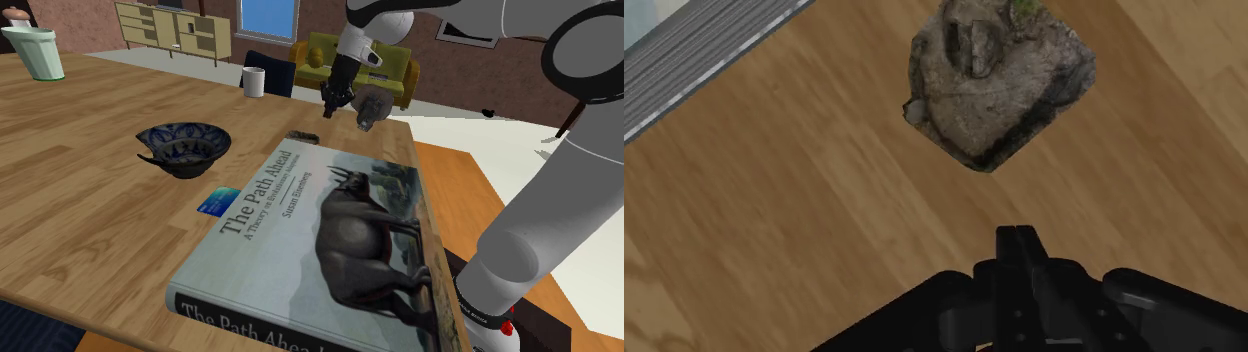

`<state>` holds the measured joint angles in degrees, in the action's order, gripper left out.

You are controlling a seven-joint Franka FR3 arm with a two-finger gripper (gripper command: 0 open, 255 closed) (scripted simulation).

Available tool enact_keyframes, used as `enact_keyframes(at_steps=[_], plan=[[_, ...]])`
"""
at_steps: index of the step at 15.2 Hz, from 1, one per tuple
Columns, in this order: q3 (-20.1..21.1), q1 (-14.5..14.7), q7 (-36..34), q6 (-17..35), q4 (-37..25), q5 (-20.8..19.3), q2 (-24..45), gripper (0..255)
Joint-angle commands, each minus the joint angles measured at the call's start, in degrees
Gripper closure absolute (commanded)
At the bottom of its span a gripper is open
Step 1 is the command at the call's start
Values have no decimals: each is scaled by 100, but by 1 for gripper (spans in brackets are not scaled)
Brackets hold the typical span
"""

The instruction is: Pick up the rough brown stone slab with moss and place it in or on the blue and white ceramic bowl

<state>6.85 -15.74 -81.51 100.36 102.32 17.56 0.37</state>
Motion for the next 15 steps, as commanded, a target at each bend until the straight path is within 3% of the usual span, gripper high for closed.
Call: enact_keyframes(at_steps=[1, 4, 6, 15], plan=[[0, 0, 0, 1, 1, 0, 1, 0], [310, 204, -2419, 897, 1089, -383, -735, 0], [659, 272, -4207, 1284, 1489, -754, -962, 0], [779, 290, -4403, 1888, 1907, -795, -793, 0]])
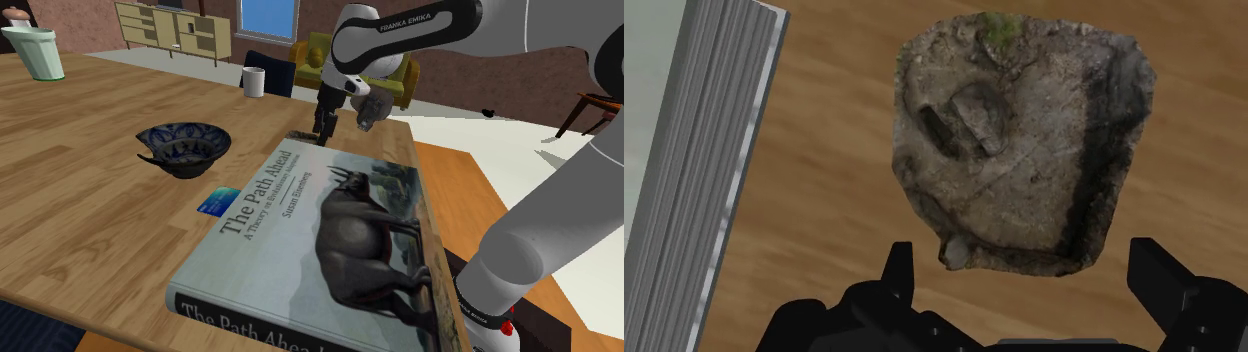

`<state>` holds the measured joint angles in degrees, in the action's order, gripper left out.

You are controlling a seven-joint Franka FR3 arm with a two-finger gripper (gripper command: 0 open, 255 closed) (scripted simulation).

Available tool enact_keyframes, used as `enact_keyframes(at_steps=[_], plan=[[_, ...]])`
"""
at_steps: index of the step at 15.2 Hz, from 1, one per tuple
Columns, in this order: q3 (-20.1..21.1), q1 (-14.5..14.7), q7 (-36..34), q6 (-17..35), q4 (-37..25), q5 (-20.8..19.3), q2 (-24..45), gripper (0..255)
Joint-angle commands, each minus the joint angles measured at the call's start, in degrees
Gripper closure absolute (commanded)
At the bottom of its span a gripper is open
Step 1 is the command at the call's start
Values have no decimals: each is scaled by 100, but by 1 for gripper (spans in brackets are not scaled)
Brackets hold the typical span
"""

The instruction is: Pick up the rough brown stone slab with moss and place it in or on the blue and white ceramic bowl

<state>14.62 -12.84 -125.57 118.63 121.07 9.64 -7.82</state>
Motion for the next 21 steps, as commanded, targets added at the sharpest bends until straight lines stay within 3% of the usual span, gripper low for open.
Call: enact_keyframes(at_steps=[1, 7, 8, 17, 21], plan=[[2, -1, 3, 61, 31, -3, 27, 0], [2, -1, 3, 60, 30, -3, 27, 0], [2, -1, 3, 60, 30, -3, 27, 255], [2, -1, 3, 61, 31, -3, 27, 255], [-13, -8, -22, -244, -207, -10, -43, 255]])
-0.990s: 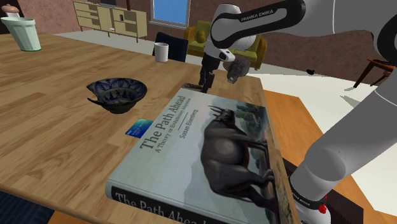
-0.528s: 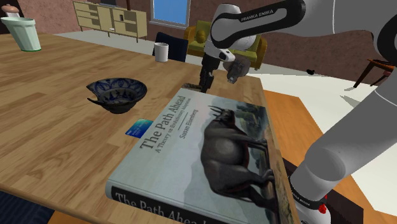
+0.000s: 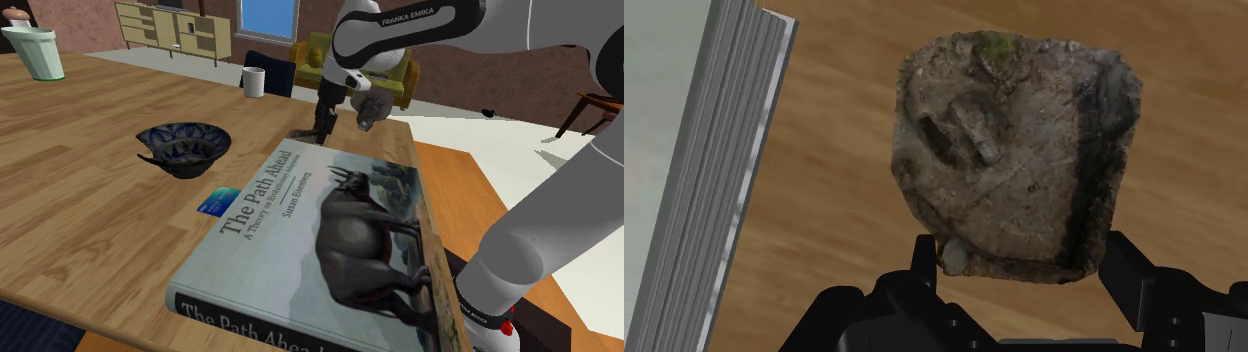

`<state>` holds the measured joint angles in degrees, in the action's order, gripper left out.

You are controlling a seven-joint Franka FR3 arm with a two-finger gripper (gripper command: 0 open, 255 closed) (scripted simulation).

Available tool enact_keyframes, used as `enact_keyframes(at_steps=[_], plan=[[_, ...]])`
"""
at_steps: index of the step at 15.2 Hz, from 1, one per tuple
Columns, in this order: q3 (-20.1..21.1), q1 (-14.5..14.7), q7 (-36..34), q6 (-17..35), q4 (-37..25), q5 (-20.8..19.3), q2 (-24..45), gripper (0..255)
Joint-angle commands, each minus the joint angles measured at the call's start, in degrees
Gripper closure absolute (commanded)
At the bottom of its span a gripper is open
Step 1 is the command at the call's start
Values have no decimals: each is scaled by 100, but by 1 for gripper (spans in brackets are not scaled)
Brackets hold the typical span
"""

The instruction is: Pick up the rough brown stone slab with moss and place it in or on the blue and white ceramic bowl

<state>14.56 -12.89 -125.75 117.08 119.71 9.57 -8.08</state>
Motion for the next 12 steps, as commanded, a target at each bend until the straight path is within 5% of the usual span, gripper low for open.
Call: enact_keyframes(at_steps=[1, 12], plan=[[-9, -5, -12, -166, -134, -5, -31, 255], [-42, -26, -97, -1004, -904, -39, -104, 255]])
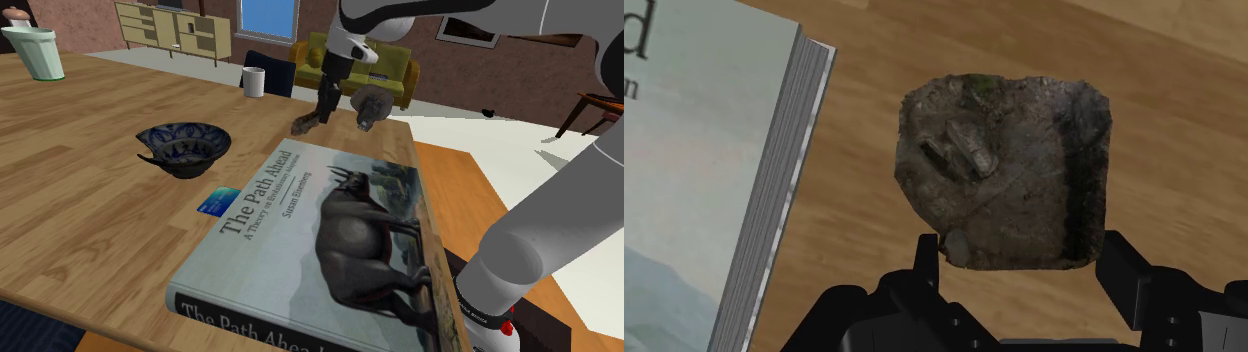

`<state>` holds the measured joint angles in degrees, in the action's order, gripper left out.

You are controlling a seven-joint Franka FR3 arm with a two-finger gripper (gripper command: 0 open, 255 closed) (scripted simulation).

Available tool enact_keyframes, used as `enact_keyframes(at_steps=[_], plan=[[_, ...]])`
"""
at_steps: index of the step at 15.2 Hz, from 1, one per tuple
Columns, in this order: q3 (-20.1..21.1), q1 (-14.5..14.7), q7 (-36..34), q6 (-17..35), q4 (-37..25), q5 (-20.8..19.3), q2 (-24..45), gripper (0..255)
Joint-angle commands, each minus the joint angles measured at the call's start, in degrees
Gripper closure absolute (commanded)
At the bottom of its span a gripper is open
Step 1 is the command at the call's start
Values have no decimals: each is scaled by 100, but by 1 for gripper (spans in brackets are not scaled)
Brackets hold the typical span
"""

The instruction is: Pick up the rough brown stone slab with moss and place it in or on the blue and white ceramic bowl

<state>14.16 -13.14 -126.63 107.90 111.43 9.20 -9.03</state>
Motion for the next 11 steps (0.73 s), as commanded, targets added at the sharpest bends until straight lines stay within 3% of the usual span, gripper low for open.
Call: enact_keyframes(at_steps=[1, 11], plan=[[-5, -3, -18, -163, -153, -5, -8, 255], [-21, -18, -117, -934, -1010, -52, 75, 255]])
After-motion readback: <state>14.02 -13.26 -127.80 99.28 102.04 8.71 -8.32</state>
